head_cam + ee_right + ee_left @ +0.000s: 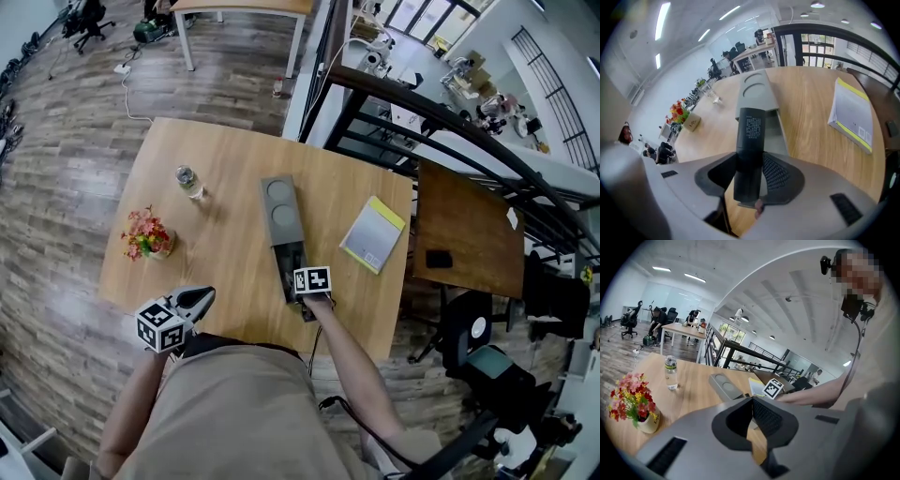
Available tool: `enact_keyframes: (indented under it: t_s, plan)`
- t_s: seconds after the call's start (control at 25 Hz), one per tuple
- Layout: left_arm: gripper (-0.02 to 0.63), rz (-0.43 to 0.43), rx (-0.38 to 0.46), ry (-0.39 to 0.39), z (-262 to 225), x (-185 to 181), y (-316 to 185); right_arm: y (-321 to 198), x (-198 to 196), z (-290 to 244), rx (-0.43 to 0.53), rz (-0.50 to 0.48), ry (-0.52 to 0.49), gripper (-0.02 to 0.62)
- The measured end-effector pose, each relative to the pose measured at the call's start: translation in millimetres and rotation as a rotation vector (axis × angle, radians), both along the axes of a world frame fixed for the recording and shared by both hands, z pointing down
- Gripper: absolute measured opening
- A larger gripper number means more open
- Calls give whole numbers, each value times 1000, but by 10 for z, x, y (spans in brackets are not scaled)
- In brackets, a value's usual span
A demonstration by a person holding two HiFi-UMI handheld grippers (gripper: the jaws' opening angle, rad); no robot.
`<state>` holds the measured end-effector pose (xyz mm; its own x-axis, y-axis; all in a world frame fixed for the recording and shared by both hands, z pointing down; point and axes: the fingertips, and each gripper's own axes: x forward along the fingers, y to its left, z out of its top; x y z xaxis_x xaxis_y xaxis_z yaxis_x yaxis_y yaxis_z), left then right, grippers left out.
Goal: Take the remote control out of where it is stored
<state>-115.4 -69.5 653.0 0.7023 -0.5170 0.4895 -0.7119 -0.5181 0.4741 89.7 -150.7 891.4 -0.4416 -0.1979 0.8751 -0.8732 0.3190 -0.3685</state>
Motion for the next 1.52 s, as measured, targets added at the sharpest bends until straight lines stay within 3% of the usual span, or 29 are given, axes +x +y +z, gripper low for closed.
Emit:
enact_keyframes:
  t_s: [0.36,0.72,1.2,1.52]
  plan:
    - [-3,-66,47,25,-114,31,-51,-124,-242,-887,118,21,-196,181]
    - [-3,-151,81,83,-190,-21,-168,-136,-228,-1791,245,60,-376,181]
    - [-3,-140,168,134,-422,-184,-392,-78,-130,-2649,413,127,-416,181]
    - [-3,-65,140,79,-240,-667,-303,107,-838,-2493,402,67,-345,181]
